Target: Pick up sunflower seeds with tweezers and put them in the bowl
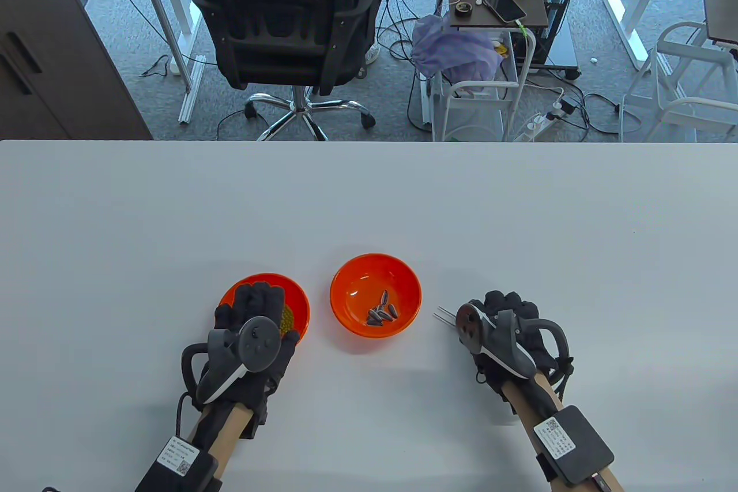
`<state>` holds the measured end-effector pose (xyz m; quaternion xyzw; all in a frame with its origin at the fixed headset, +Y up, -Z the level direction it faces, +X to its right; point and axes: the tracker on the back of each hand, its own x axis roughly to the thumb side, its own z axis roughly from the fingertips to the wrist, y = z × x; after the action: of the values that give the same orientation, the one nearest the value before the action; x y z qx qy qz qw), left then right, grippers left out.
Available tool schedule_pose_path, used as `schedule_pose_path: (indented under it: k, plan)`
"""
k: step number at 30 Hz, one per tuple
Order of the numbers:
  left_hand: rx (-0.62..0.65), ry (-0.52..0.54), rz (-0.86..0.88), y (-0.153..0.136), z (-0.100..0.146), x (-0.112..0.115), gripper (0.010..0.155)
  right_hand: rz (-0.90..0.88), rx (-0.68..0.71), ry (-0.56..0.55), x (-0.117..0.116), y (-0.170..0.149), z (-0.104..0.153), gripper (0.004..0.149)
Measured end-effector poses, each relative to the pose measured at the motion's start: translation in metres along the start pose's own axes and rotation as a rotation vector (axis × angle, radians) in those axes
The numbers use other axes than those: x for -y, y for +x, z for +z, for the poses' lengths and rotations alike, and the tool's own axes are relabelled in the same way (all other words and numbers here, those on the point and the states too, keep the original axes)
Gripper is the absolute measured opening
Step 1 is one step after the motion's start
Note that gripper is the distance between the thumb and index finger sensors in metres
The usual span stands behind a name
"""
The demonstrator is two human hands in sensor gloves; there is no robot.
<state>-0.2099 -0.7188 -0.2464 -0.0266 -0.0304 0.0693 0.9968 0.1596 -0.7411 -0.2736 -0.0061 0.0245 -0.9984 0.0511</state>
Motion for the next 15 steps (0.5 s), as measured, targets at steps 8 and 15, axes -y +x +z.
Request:
schedule_pose_path:
  k: [8,15]
  plan:
    - [0.002,0.006,-0.012,0.0,-0.001,0.001,0.075,-0.058,0.045,-0.029,0.004,0.01,0.007,0.083]
    - [0.004,0.013,-0.024,0.0,-0.001,0.001,0.076,-0.081,0.051,-0.032,0.003,0.012,0.008,0.091]
